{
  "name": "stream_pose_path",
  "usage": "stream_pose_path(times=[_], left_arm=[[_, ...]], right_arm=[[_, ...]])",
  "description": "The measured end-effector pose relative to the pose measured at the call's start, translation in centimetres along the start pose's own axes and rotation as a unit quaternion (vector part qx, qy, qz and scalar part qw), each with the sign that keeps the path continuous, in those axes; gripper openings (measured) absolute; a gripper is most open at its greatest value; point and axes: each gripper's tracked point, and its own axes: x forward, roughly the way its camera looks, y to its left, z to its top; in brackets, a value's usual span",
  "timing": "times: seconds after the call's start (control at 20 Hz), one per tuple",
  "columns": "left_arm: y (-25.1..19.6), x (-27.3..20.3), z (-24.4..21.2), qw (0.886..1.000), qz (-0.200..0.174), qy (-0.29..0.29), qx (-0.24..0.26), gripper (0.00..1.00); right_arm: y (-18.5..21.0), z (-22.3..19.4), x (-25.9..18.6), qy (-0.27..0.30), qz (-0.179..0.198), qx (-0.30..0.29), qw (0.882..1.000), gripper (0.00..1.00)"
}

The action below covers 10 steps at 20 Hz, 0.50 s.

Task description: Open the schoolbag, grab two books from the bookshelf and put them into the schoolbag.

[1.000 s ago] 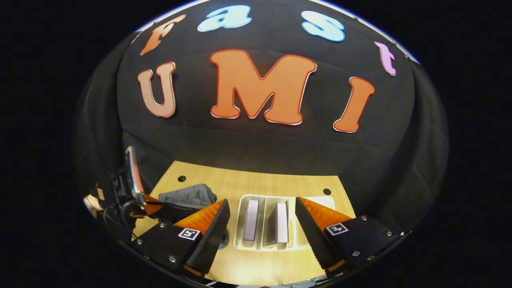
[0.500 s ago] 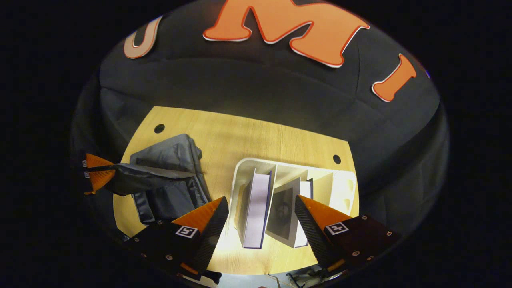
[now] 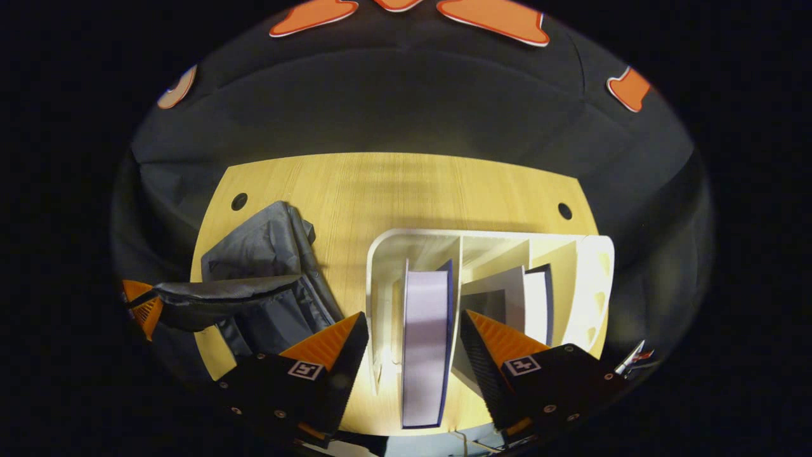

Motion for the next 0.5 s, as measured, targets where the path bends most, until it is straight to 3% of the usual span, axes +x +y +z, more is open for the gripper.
stream_pose_path(times=[0.15, 0.2, 0.25, 0.3, 0.4, 0.45, 0.5], left_arm=[[-0.2, 0.3, -0.1, 1.0, 0.015, 0.009, 0.002, 0.01], [-0.4, 0.3, 0.1, 1.0, 0.02, 0.01, 0.003, 0.01], [-0.5, 0.4, 0.1, 1.0, 0.023, 0.01, 0.005, 0.01], [-0.7, 0.5, 0.0, 0.999, 0.031, 0.01, 0.006, 0.01], [-1.1, 0.7, -0.2, 0.999, 0.03, 0.011, 0.003, 0.01], [-1.3, 0.7, -0.3, 1.0, 0.028, 0.012, 0.005, 0.01], [-1.3, 0.7, -0.5, 0.999, 0.029, 0.013, 0.008, 0.01]], right_arm=[[-0.9, -0.3, 1.0, 0.008, -0.009, -0.006, 1.0, 0.71], [-0.9, -0.2, 1.1, 0.008, -0.002, 0.001, 1.0, 0.61], [-0.5, -0.3, 0.9, 0.012, 0.008, 0.016, 1.0, 0.44], [-0.8, -0.6, 0.7, 0.018, 0.01, 0.028, 0.999, 0.37], [-0.8, -0.3, -0.5, 0.007, 0.002, 0.043, 0.999, 0.36], [-0.6, 0.0, -1.7, -0.003, 0.007, 0.05, 0.999, 0.26], [-0.3, 0.3, -3.1, -0.013, 0.014, 0.057, 0.998, 0.35]])
